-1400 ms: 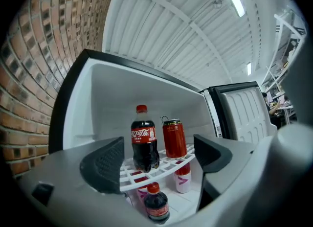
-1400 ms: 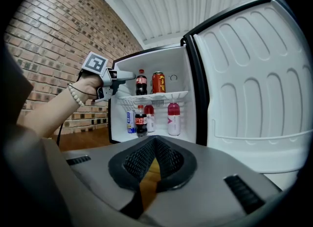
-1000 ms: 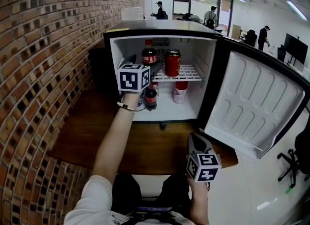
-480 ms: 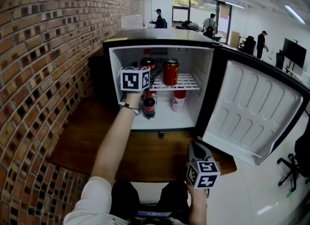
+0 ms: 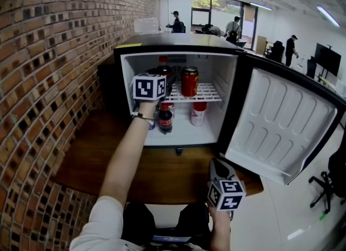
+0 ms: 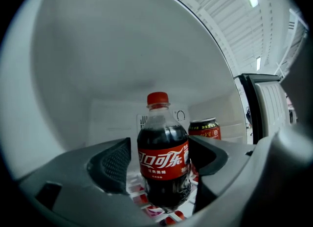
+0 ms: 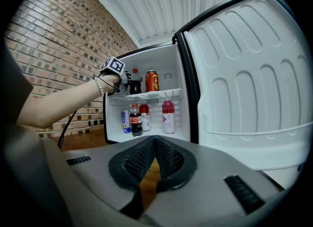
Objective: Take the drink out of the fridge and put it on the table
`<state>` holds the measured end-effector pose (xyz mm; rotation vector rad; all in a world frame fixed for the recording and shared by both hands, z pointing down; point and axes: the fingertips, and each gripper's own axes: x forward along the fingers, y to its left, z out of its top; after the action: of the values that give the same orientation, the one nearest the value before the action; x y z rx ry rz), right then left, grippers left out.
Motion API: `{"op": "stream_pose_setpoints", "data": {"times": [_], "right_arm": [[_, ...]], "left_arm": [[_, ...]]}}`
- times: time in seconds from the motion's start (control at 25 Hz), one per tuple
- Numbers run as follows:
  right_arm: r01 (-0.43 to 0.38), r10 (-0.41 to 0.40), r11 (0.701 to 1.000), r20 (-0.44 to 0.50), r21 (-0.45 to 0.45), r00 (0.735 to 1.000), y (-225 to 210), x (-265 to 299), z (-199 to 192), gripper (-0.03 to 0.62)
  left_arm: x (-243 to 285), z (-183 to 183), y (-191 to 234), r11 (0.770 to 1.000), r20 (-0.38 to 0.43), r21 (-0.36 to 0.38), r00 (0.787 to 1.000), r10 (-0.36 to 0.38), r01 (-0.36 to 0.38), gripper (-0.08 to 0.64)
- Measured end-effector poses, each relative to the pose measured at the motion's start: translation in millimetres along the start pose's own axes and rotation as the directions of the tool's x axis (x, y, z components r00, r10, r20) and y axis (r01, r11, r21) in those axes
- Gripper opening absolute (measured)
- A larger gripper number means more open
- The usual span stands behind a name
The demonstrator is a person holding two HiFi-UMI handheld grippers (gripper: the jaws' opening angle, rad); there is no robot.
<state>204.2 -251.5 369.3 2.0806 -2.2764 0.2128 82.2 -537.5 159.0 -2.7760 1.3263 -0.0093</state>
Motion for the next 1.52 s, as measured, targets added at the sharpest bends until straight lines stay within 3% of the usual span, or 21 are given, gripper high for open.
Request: {"op": "stream_pose_setpoints", "data": {"times": [0.2,0.8,1.16,1.52], "right_arm": [[0.004,-0.004,1.0,-0.001,0.003,1.0,-2,-1,1,-0.008],[0.007,-0.007,1.0,0.006,-0.004,1.0,-2,-7,0,-0.008],[-0.023,0.023,1.0,0.018,-0.009,1.0,13,-9,4,-0.008],[-0.047,0.047,0.998,0.022,-0.035,0.999,30,-12,9,-0.008]], "left_arm": [[1,0,-3,1.0,-0.003,-0.005,1.0,-0.022,0.022,0.32],[-10,8,-9,0.998,0.033,-0.031,0.998,-0.046,0.047,0.307],[-57,24,-24,0.994,0.069,-0.019,0.992,-0.105,0.107,0.307],[-124,3,-26,0.992,0.097,-0.005,0.987,-0.125,0.126,0.307]]}}
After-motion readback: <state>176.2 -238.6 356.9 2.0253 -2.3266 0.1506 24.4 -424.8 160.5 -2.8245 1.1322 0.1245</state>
